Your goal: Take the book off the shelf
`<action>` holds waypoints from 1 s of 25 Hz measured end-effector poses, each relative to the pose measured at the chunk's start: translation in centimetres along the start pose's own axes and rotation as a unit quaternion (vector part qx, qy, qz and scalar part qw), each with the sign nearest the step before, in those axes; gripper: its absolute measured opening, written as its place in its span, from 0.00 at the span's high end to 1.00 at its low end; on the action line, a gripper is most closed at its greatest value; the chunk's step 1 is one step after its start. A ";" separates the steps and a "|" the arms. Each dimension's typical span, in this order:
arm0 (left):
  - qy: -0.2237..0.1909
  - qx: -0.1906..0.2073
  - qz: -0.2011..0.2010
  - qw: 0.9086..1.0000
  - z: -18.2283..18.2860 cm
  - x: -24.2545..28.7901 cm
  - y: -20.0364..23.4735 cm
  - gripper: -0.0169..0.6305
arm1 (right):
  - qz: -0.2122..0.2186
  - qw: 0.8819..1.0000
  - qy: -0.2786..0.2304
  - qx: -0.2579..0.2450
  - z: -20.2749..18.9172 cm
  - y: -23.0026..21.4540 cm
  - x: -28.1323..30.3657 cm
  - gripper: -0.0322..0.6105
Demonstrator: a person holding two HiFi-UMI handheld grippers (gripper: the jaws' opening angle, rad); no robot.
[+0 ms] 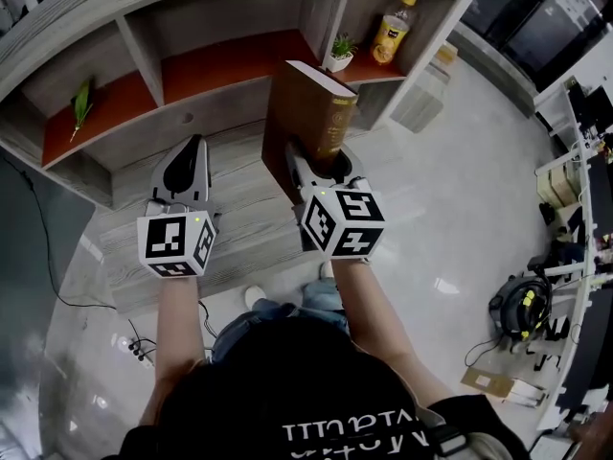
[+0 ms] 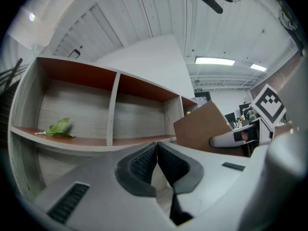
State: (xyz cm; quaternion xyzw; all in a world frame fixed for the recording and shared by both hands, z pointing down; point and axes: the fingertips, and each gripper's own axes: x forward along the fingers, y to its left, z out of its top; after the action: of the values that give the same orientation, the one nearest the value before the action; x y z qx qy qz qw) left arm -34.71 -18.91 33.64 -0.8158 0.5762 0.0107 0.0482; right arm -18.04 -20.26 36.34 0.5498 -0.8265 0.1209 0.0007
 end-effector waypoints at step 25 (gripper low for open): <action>0.008 0.013 -0.034 0.999 -0.4 4.8 -7.7 0.96 | -0.064 0.994 0.019 -0.083 0.0 -7.6 -2.3 0.59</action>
State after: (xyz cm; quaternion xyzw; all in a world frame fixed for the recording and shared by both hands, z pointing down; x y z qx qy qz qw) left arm -25.87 -20.89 34.19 -0.8345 0.5482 -0.0050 0.0548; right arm -10.26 -20.92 37.54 0.5969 -0.7969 0.0618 0.0696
